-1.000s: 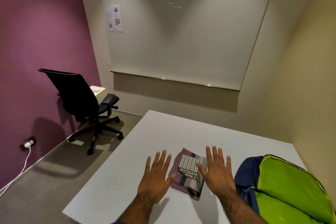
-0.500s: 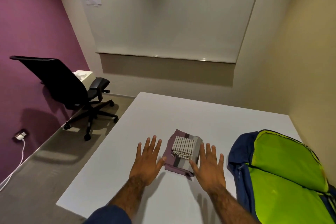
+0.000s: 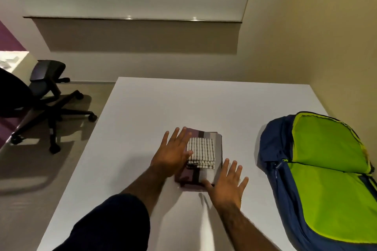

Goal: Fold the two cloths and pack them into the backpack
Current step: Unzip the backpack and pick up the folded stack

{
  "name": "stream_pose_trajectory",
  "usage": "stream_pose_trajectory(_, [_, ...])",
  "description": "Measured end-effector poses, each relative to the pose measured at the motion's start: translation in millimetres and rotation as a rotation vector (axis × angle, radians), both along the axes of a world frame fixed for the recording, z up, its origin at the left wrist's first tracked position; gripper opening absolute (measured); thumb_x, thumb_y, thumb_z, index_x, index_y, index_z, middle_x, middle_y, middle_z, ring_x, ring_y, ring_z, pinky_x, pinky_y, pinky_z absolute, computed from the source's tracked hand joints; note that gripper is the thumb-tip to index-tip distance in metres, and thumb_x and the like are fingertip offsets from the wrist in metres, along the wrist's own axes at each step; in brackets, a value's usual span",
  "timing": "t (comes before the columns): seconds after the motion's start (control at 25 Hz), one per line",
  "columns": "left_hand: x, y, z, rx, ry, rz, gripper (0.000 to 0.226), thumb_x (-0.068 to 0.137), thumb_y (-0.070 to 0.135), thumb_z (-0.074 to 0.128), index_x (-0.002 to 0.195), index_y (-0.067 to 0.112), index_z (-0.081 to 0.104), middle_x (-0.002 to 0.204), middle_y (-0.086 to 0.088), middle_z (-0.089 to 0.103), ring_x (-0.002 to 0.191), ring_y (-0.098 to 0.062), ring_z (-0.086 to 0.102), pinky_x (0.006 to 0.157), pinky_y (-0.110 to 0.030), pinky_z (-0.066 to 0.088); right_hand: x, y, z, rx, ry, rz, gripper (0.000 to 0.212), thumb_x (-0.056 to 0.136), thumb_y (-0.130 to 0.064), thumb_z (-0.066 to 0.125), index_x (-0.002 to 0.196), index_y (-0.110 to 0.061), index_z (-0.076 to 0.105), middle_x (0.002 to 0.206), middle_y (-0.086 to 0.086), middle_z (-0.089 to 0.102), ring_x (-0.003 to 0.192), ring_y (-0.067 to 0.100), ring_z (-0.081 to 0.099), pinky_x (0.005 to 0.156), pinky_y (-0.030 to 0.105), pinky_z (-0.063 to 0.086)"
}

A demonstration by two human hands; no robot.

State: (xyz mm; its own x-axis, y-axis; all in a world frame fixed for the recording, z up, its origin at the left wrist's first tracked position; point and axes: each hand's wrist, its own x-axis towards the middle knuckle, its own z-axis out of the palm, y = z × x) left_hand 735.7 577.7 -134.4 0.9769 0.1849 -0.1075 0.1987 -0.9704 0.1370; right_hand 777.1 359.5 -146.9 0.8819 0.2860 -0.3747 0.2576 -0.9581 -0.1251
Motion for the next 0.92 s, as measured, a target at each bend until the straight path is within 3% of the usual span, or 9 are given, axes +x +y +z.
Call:
stream_pose_trajectory(0.32, [101, 52, -64, 0.002, 0.134, -0.250, 0.066, 0.108, 0.039, 0.032, 0.163, 0.020, 0.001, 0.171, -0.003, -0.003, 0.158, -0.026, -0.003, 0.127, -0.049, 0.006, 9, 35, -49, -0.077, 0.031, -0.206, 0.113, 0.087, -0.082, 0.040, 0.160, -0.011, -0.009, 0.168, 0.017, -0.013, 0.154, 0.039, -0.012, 0.122, 0.058, 0.001])
stream_pose_trajectory(0.44, [107, 46, -63, -0.206, 0.135, -0.241, 0.055, 0.105, 0.031, 0.043, 0.157, 0.016, 0.030, 0.160, -0.006, 0.038, 0.147, -0.031, 0.035, 0.119, -0.047, 0.031, 26, 23, -50, -0.106, -0.014, -0.170, 0.115, 0.086, -0.078, 0.049, 0.160, -0.014, -0.010, 0.167, 0.018, -0.013, 0.154, 0.041, -0.013, 0.120, 0.059, -0.003])
stream_pose_trajectory(0.56, [93, 34, -59, -0.272, 0.088, -0.100, 0.043, 0.104, 0.035, 0.042, 0.142, 0.019, 0.053, 0.142, -0.004, 0.059, 0.122, -0.027, 0.058, 0.101, -0.043, 0.049, 52, 12, -50, -0.138, -0.075, -0.186, 0.106, 0.092, -0.062, 0.059, 0.161, -0.018, -0.007, 0.168, 0.017, -0.009, 0.154, 0.041, -0.010, 0.120, 0.059, -0.003])
stream_pose_trajectory(0.64, [83, 27, -57, -0.183, 0.111, 0.059, 0.041, 0.105, 0.041, 0.036, 0.124, 0.019, 0.066, 0.119, -0.005, 0.070, 0.102, -0.024, 0.065, 0.085, -0.037, 0.051, 67, 6, -51, -0.151, -0.135, -0.268, 0.090, 0.099, -0.040, 0.059, 0.161, -0.018, -0.001, 0.169, 0.017, 0.003, 0.155, 0.040, 0.002, 0.123, 0.060, 0.008])
stream_pose_trajectory(0.72, [76, 22, -58, -0.162, 0.106, 0.189, 0.038, 0.104, 0.042, 0.043, 0.113, 0.015, 0.068, 0.108, -0.004, 0.071, 0.095, -0.022, 0.066, 0.079, -0.036, 0.053, 72, 4, -49, -0.066, -0.132, -0.400, 0.077, 0.099, -0.029, 0.056, 0.161, -0.015, 0.012, 0.162, 0.017, 0.028, 0.148, 0.038, 0.028, 0.119, 0.053, 0.028])
stream_pose_trajectory(0.8, [72, 17, -59, -0.271, 0.113, 0.283, 0.040, 0.101, 0.041, 0.054, 0.130, 0.014, 0.059, 0.123, -0.006, 0.064, 0.112, -0.025, 0.061, 0.089, -0.039, 0.052, 71, 9, -50, 0.071, -0.065, -0.530, 0.066, 0.097, -0.031, 0.059, 0.153, -0.011, 0.029, 0.141, 0.014, 0.053, 0.127, 0.034, 0.052, 0.104, 0.047, 0.045])
stream_pose_trajectory(0.92, [74, 7, -60, -0.438, 0.170, 0.359, 0.055, 0.100, 0.033, 0.057, 0.149, 0.013, 0.040, 0.140, -0.012, 0.055, 0.128, -0.030, 0.053, 0.100, -0.045, 0.049, 66, 20, -57, 0.226, 0.061, -0.714, 0.048, 0.092, -0.033, 0.065, 0.131, -0.011, 0.050, 0.119, 0.010, 0.064, 0.104, 0.031, 0.064, 0.088, 0.045, 0.057])
